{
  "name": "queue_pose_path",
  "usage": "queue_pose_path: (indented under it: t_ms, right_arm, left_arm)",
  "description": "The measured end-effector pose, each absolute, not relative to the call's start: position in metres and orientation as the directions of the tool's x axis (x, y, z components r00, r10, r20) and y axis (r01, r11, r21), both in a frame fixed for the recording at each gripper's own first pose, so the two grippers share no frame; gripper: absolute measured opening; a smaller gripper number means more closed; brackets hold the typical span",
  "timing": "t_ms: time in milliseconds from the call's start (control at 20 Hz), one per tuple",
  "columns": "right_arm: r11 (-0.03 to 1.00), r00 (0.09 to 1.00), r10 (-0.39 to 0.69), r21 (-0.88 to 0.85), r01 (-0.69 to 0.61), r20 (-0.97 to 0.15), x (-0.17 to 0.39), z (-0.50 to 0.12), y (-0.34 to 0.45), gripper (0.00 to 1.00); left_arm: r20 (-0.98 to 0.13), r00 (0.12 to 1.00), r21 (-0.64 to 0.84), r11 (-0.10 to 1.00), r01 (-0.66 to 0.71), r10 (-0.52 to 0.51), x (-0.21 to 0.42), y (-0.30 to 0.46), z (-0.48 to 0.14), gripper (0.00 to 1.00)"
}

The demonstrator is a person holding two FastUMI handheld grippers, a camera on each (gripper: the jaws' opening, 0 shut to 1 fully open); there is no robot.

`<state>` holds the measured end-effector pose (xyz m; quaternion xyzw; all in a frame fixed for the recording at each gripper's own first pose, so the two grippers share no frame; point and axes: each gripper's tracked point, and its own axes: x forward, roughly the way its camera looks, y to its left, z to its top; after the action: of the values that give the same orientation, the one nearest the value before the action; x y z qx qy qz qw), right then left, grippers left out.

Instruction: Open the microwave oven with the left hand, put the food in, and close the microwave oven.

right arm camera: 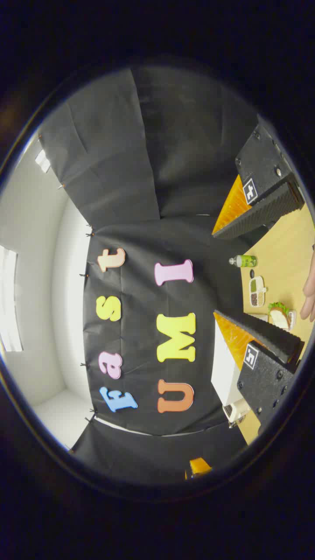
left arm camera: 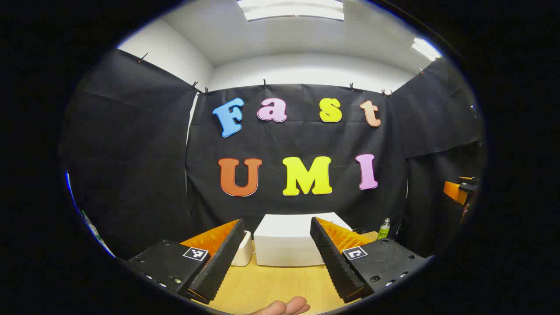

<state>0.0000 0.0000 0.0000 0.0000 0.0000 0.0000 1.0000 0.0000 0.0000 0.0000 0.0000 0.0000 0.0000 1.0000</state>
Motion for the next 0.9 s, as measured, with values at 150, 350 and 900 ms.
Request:
queue_pose_path:
  t_ms: [150,350,900]
  right_arm:
    - [0.999,0.999,0.042,0.002,-0.042,0.021,-0.002,0.005,0.01,0.92]
    - [0.999,0.998,0.05,-0.013,-0.05,0.036,-0.005,0.001,0.009,1.0]
    - [0.998,0.998,0.063,0.024,-0.063,0.019,0.007,-0.02,0.004,1.0]
  left_arm:
    - [0.008,1.0,0.049,0.999,-0.017,0.016,-0.002,0.004,-0.001,0.96]
    - [0.029,0.996,0.093,0.992,-0.084,0.082,-0.01,0.01,0.001,0.95]
    - [0.026,0.999,0.004,0.999,-0.041,0.04,-0.003,-0.011,-0.005,0.95]
